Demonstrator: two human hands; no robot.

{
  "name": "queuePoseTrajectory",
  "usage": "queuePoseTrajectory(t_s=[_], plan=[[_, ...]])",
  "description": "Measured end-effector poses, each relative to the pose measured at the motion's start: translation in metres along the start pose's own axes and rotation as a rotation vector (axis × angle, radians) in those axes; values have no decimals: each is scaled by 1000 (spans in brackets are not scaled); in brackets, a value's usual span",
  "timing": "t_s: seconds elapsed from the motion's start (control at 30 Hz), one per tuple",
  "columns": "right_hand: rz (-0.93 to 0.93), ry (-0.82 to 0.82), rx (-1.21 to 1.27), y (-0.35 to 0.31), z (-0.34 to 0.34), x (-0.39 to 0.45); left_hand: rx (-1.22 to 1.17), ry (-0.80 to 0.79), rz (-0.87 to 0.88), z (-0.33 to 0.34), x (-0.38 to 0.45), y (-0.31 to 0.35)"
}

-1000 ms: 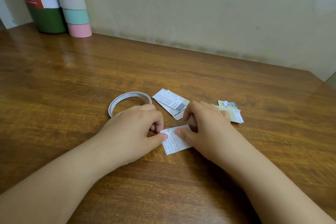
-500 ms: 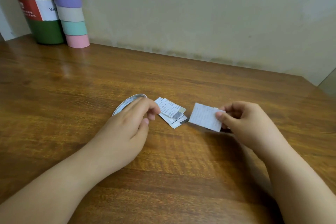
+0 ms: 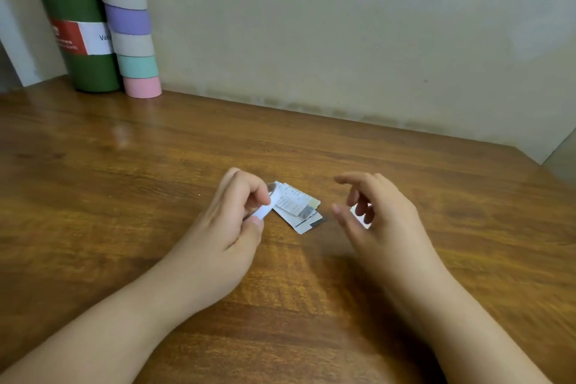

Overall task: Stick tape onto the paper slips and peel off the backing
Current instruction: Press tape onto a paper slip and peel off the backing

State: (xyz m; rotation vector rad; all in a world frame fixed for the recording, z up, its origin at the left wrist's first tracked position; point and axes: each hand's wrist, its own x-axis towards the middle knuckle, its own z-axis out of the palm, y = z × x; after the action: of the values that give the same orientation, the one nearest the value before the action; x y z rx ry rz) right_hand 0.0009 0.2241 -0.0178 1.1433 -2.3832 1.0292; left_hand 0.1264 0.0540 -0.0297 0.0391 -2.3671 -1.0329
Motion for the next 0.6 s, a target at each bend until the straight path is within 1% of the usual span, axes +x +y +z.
queuePoseTrajectory(t_s=[0.03, 0.1, 0.17, 0.3, 0.5, 0.6], plan=[[-75, -39, 37, -8, 6, -2, -19, -18, 12, 1, 0, 1], [-164, -101, 74, -17, 15, -4, -63, -56, 37, 2, 0, 3], [-218, -103, 57, -19, 21, -3, -109, -91, 45, 3, -1, 5], [-238, -64, 66, -16, 24, -1, -166, -116, -46, 4, -2, 6], [-280, 26, 30, -16, 22, -1, -274, -39, -113, 3, 4, 2], [-293, 105, 47, -16, 20, -1, -174, -25, -145, 0, 5, -2]])
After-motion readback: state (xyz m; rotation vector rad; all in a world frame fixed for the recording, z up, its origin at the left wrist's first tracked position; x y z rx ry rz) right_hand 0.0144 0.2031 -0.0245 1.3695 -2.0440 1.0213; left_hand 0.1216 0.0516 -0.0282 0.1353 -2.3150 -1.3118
